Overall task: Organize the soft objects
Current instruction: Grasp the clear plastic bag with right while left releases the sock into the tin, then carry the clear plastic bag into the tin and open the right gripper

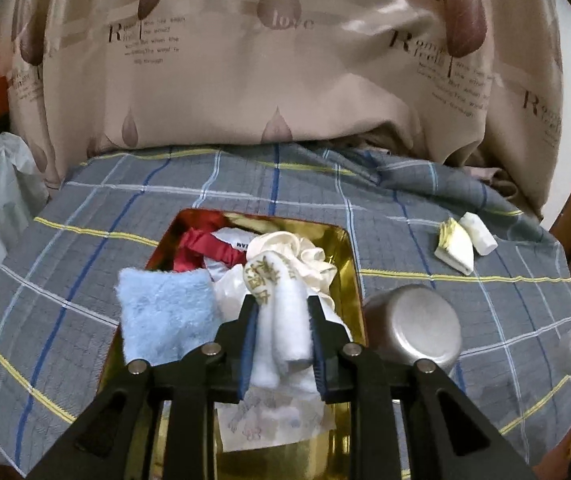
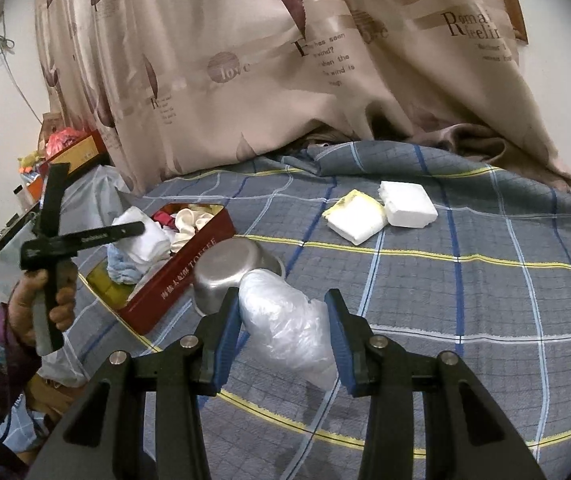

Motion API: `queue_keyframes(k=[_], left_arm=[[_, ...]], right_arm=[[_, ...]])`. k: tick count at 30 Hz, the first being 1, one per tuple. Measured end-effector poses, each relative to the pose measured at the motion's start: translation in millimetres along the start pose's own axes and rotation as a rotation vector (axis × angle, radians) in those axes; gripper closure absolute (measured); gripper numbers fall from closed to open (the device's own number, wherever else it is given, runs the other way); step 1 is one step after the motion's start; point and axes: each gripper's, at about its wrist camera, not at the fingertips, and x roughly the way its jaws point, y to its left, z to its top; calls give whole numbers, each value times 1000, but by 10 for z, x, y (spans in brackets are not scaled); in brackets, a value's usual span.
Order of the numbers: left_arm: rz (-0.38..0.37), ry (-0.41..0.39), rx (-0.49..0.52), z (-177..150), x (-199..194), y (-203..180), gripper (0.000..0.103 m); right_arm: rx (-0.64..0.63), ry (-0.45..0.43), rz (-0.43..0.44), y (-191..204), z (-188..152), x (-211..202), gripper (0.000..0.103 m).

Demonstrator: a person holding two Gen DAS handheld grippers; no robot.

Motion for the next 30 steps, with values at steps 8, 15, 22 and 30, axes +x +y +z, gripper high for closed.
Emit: queue_keyframes(k=[8,15,22,30], left_arm=[[-15,23,9,-21,172,16,60],[60,-12,2,-27,21,33,49],[86,-44,-97,-71,-437,184,49],[244,-39,-222,-448,-995,409,49]], right_arm=[[10,6,18,-7,-18,22,64],[3,7,29,58,-17,17,64],[6,-8,56,136,18,-38,64],[-16,-7,214,612,189,70,64]])
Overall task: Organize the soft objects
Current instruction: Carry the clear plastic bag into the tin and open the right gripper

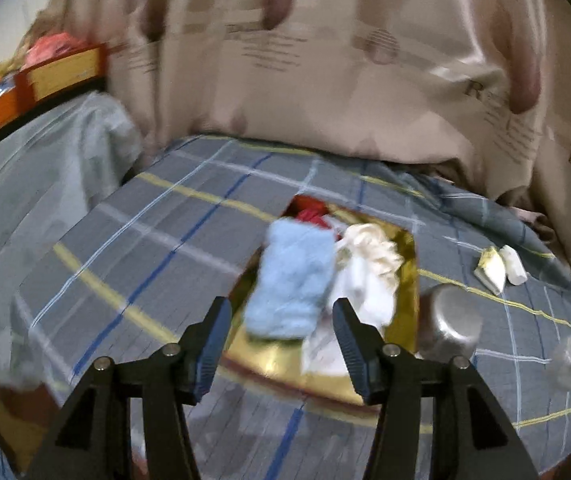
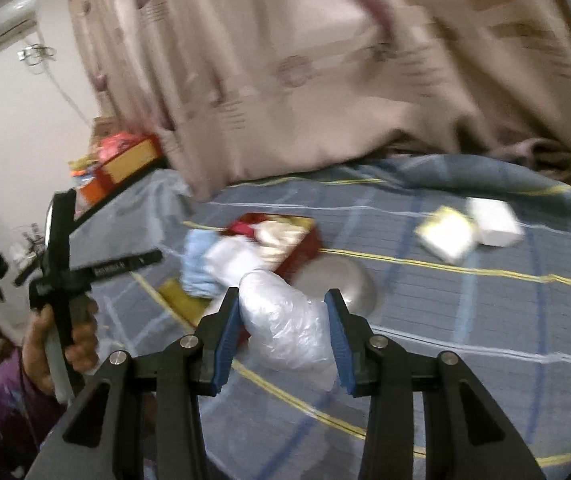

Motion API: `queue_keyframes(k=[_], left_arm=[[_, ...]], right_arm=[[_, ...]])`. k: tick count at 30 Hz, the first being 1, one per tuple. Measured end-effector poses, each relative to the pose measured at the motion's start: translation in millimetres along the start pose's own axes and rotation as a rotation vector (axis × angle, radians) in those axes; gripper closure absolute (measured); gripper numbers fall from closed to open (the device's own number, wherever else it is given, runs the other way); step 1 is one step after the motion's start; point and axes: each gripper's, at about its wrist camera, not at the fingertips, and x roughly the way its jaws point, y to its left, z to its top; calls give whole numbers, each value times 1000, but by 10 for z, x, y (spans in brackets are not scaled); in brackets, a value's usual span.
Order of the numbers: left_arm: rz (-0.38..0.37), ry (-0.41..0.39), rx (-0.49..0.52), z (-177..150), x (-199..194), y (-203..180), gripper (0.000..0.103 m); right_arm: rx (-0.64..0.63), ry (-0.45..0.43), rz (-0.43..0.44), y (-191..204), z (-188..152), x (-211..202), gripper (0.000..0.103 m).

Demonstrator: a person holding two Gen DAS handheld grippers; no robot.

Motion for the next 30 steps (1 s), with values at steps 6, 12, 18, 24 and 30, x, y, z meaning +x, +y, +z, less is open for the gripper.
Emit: queue_keyframes(k=[6,12,18,24,30], left_arm=[[54,0,-28,-297,-276,255,49],[43,14,-20,-356,-253,372,49],[67,49,-25,-376,-130,469,49],[83,75,-19,-400,-40,492,49],[98,85,7,-426,10,454,49]], right_arm=[[-10,41,177,554,190,482,64],[-39,149,222,954,206,1213,64],[-61,225,172,1064,108,1634,64],[-47,259,138,1039,26,1855,64],[-37,286,122,1000,-18,1996,64]])
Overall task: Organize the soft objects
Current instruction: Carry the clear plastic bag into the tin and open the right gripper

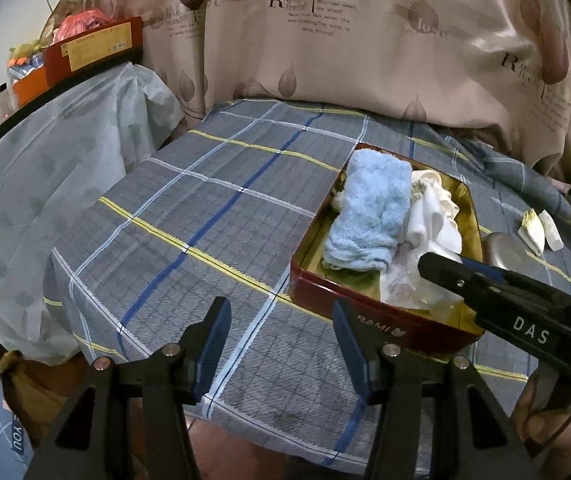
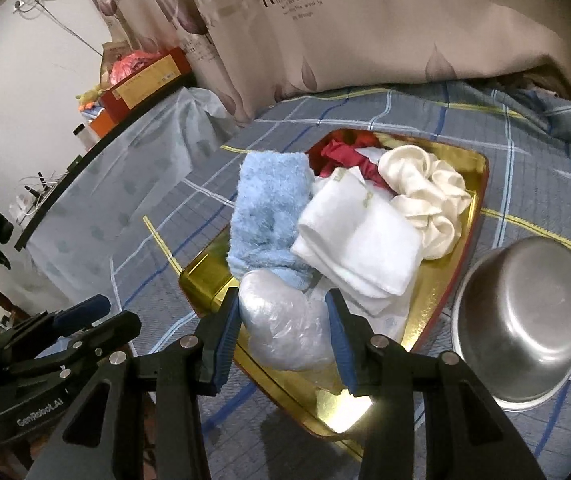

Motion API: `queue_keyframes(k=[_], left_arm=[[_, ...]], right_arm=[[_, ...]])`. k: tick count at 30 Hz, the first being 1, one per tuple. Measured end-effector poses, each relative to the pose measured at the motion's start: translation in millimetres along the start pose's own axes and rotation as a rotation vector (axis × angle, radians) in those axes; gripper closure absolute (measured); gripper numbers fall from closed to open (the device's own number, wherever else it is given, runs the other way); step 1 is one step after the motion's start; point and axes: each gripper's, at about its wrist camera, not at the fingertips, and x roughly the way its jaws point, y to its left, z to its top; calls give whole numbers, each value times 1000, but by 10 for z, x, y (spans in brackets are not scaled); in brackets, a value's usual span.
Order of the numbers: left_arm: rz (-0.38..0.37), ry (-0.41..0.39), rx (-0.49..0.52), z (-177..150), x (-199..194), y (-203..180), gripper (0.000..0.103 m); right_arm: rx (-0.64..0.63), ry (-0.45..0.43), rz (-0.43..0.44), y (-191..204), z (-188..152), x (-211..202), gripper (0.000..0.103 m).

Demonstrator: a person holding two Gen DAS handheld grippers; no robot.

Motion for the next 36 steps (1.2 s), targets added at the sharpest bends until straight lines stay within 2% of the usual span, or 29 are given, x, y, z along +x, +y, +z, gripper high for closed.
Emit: queue_keyframes(k=[12,25,32,36], left_arm=[[-4,19,7,-19,39,-18,49],[-7,35,3,-40,78,-11,49],[-8,36,4,-35,81,-13,49],[-11,37,2,-37,79,-15,49]], right_arm=[[-11,-1,-17,27,7,73,62],[-12,-21,5,64,20,59,58],[-19,-40,-1,76,36,17,52],[-13,-61,5,73,45,-32,37]])
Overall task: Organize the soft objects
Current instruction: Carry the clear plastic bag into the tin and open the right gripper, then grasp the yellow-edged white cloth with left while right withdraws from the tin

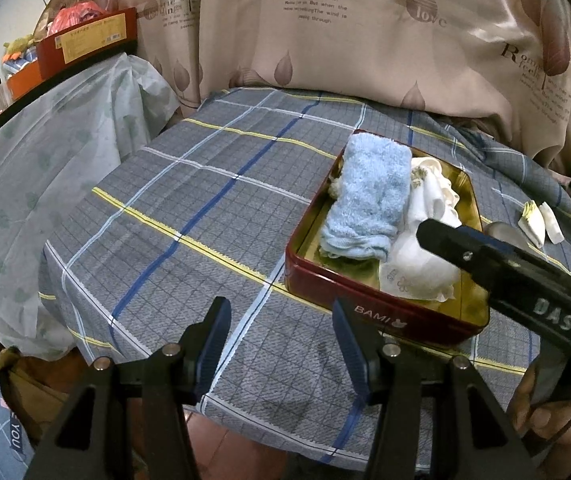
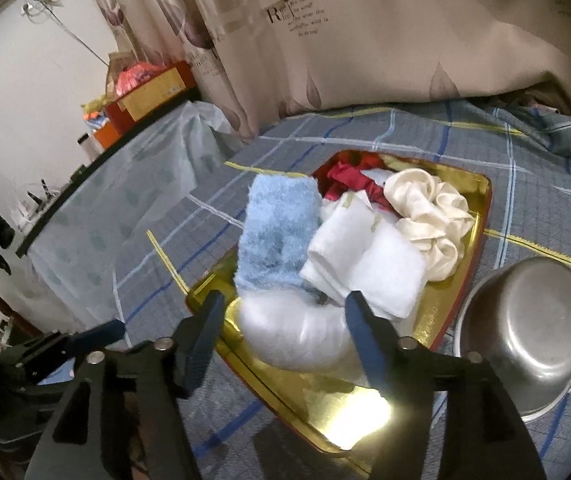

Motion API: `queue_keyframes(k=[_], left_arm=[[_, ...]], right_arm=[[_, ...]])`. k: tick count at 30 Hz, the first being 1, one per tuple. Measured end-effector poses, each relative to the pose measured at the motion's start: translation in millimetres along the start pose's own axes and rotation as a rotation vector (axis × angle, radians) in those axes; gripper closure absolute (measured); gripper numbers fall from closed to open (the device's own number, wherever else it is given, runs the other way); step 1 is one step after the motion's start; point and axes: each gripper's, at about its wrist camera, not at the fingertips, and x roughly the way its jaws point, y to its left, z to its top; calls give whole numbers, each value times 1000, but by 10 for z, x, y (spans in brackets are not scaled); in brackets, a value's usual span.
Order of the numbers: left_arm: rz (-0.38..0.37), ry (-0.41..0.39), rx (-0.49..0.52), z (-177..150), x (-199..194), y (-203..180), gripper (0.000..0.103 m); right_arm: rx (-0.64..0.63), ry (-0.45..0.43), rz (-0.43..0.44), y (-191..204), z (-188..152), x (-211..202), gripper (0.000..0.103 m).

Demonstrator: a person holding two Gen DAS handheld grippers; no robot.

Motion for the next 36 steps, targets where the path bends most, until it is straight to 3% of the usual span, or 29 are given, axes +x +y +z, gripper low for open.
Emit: queue_keyframes(k=[2,10,17,25,32,34,36], left_arm=[[1,-1,-1,-1,-3,2,49],[3,-6,-4,8,-28,1,49],[7,-22,17,-1,-108,-80,49],[1,-70,117,-3,-276,-351,49],[-133,-75,272,166,-421,-899,49],[-190,-80,336,255,-464,-1154,49],[-258,-74,386,356,-470,-1419,48]], right_arm=[[0,-18,7,9,12,-45,27],[24,-124,-21,-85,71,-380,27],[78,-181,-219,-702,-153,-950,27],[228,-141,-519,-1884,-675,-1650,27],[250,-64,-773,-2644,-884,-1986,22],[270,-57,-797,-2789,-956,-2038,22],[321,-70,-764,-2884,-990,-2098,18]])
